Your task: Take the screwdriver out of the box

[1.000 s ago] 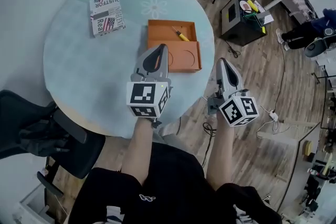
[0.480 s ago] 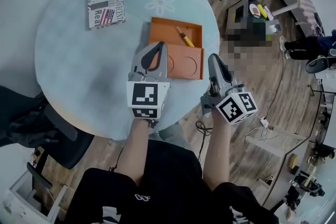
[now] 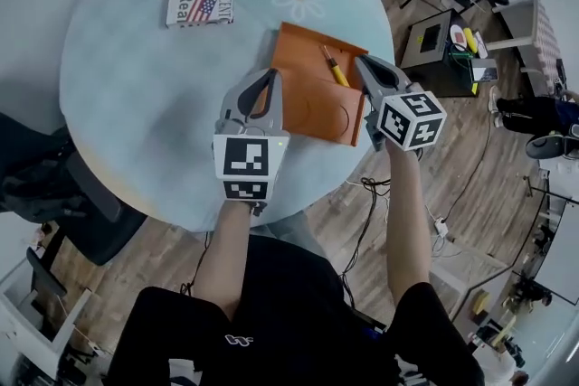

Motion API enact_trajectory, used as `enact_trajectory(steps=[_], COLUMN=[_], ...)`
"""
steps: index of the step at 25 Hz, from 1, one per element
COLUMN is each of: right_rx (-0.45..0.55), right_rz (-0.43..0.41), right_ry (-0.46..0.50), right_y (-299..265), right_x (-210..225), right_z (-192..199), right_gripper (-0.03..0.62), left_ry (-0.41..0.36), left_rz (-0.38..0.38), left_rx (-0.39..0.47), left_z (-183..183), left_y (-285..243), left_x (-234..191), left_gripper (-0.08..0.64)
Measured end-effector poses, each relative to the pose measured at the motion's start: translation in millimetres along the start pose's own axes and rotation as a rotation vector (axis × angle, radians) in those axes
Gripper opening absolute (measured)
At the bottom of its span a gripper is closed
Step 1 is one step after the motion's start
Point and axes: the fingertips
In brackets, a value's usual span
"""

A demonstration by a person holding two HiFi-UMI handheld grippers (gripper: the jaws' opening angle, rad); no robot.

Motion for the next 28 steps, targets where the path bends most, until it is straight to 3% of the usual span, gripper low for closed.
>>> enact_trajectory(steps=[4,6,9,16,24,28], right_rx=[-0.209,-0.351,-0.546,-0.888,-0.943,-0.893], right_rz=[-0.035,-0.079,-0.123,-0.097,-0.063,-0.070], right_ry=[0.129,0.140,0.133,0.195,0.234,0.233], right_y=[-34.9,-51.0,-68.0,-81.7,-87.6,-85.6], right_x=[24.2,28.4,31.4,46.1,48.2,43.1], right_z=[32.9,58.4,95.5,159.5,173.7,165.2], right_gripper=[0.043,0.099,0.130,0.143,0.100,0.091], left_ry=[0.010,0.015,0.023,0.055,0.045,0.037], left_rz=[-0.025,-0.043,-0.074,-0.160,-0.172,-0.145], left_rx=[-0.002,-0.007,-0.013,-0.020,-0.015,-0.016], left_z=[1.2,4.7,9.3,16.2,8.1,6.5], left_y=[6.6,9.7,16.4,35.9,44.6,48.8], left_x=[-8.0,-14.7,-27.3,-62.5,-69.7,-64.2], left_gripper=[0.002,0.002,0.002,0.002,0.002,0.002])
Point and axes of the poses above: the fingertips, and each gripper's own axes: y backward along the fingers, x to its right, z out of its underside, and after that the axes turned 7 degrees about x, right-handed
